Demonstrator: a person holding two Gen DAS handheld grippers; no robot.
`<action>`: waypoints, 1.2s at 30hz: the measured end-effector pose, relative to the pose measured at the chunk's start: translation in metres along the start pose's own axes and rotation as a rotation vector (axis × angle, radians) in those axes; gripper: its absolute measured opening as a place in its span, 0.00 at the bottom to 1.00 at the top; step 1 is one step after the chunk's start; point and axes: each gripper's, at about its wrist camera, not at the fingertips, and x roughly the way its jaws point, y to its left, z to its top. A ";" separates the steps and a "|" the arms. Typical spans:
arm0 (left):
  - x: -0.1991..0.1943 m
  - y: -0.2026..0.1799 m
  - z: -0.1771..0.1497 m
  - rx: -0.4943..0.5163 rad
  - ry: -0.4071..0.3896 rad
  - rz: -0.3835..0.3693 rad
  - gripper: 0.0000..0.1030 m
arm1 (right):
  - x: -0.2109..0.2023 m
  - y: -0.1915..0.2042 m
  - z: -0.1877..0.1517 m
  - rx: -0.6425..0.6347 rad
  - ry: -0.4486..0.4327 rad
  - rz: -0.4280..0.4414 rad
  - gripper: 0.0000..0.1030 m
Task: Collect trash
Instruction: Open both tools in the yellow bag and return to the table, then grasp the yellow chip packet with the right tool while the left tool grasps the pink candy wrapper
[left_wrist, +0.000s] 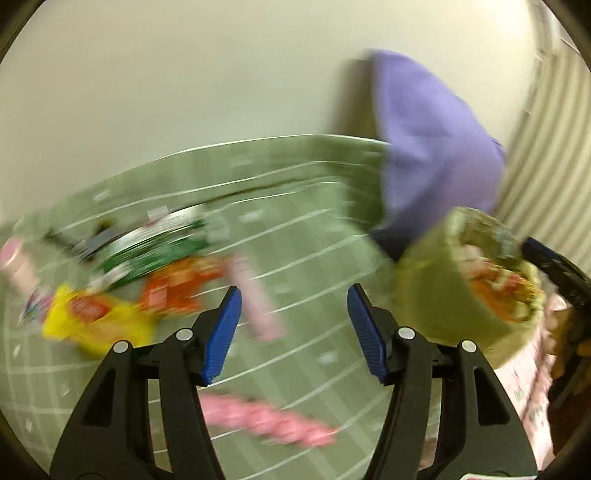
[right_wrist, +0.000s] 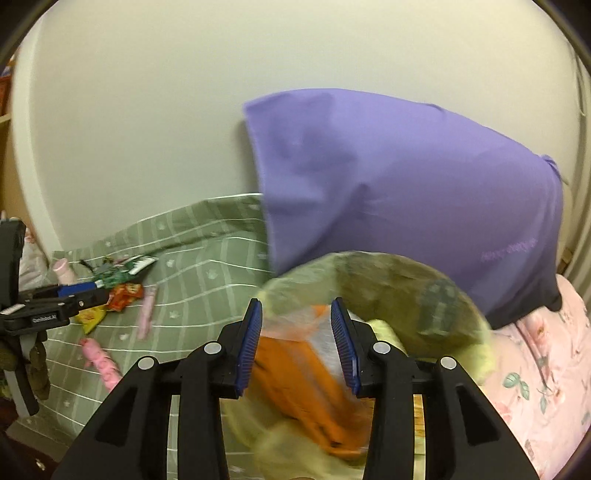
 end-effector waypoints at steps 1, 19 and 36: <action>-0.003 0.019 -0.005 -0.037 0.002 0.040 0.55 | 0.004 0.007 0.001 -0.006 0.003 0.013 0.36; -0.042 0.191 -0.047 -0.364 0.002 0.266 0.55 | 0.090 0.134 -0.014 -0.124 0.155 0.317 0.36; -0.093 0.190 -0.092 -0.403 0.070 0.315 0.55 | 0.224 0.333 -0.016 -0.547 0.354 0.715 0.44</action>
